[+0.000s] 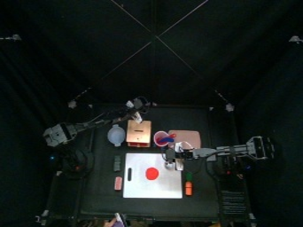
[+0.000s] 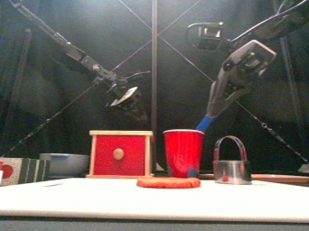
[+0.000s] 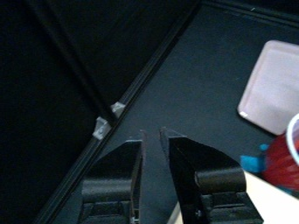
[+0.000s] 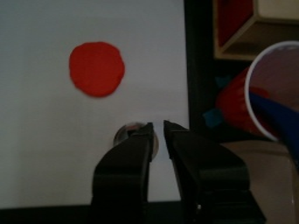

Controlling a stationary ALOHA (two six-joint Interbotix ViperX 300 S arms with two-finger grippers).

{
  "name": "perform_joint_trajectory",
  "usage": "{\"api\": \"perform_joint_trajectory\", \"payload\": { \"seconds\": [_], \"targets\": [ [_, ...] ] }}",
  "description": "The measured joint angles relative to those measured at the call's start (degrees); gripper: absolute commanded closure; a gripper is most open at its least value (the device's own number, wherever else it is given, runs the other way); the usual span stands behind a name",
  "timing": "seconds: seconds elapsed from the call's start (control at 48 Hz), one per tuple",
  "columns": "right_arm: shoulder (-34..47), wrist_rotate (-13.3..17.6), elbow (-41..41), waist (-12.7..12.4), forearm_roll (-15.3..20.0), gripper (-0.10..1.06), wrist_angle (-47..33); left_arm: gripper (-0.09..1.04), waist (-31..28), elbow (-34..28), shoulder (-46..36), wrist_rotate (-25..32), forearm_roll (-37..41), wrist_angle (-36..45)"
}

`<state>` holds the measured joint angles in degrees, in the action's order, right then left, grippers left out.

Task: Get the cutter from the drawer then cut the dough then place the extra dough in the bowl
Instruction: Cut the dough

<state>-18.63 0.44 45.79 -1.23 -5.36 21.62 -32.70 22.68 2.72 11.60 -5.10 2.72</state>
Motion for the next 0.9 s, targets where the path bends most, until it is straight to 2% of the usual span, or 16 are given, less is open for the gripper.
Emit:
{"api": "perform_joint_trajectory", "payload": {
  "seconds": [0.125,0.292,0.458,0.604,0.771,0.896],
  "targets": [
    [-1.4,-0.2,1.1,1.7,0.4,0.17,2.4,0.31,4.7,1.5,-0.7,0.2,-2.2,-4.8],
    [0.4,-0.9,2.0,3.6,0.4,0.17,2.5,0.31,9.1,4.7,-2.1,0.4,-4.1,-11.5],
    [4.0,-0.7,2.1,3.4,-0.5,0.17,0.0,0.31,13.1,10.6,-3.8,0.0,-4.7,-21.1],
    [6.7,-0.5,2.1,3.3,-2.9,0.17,-2.5,0.31,16.5,16.3,-5.6,0.2,-7.7,-29.0],
    [8.7,-0.2,2.1,3.2,-4.8,0.23,-3.8,0.31,20.4,23.1,-7.6,0.5,-9.2,-38.9],
    [9.0,-0.4,2.1,3.2,-5.1,0.40,-3.9,0.32,23.6,27.9,-8.4,0.4,-9.3,-46.0]
  ]
}}
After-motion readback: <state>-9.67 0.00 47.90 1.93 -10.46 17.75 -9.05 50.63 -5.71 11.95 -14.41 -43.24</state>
